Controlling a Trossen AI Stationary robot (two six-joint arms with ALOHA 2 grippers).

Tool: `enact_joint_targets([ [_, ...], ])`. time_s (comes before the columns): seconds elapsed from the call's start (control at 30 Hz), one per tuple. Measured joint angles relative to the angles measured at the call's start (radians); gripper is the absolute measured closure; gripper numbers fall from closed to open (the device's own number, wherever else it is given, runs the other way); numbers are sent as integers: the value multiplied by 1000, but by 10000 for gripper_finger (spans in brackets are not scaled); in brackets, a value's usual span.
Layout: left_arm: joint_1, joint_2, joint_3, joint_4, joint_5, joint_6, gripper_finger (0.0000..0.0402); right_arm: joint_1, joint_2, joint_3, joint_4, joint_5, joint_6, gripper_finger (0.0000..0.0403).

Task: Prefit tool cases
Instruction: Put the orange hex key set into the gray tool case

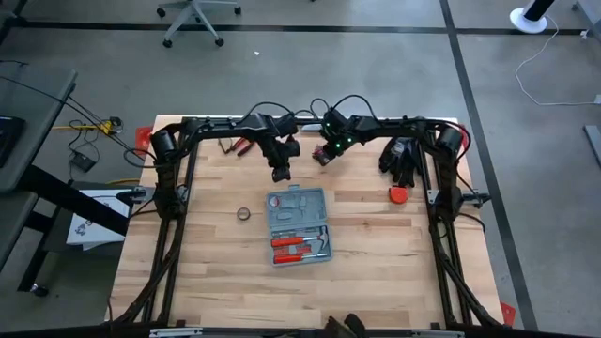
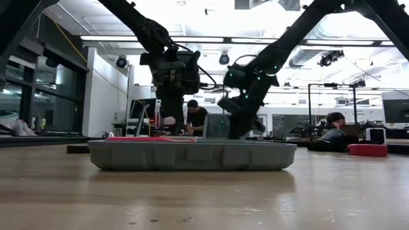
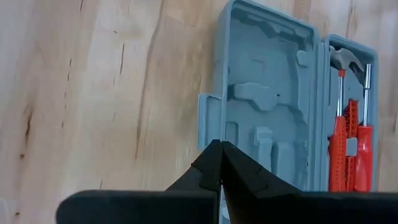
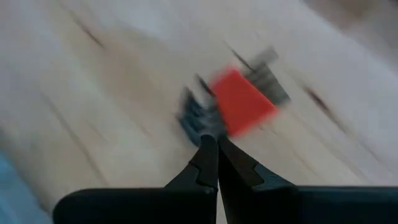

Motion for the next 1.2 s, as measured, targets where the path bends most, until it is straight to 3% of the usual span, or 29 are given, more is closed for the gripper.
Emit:
enact_joint_targets([
  [0.23,-9,0,0,-1,1,-10,401,5,2,1,107,11,50,403],
  [0.53,-32,0,0,-1,3,-11,401,-24,58,3,118,-16,76,403],
  [0.83,-35,0,0,-2,2,-12,401,36,39,-2,-122,-74,-55,403],
  [1.2,-35,0,0,2,2,6,401,166,-193,-333,-60,-51,68,403],
])
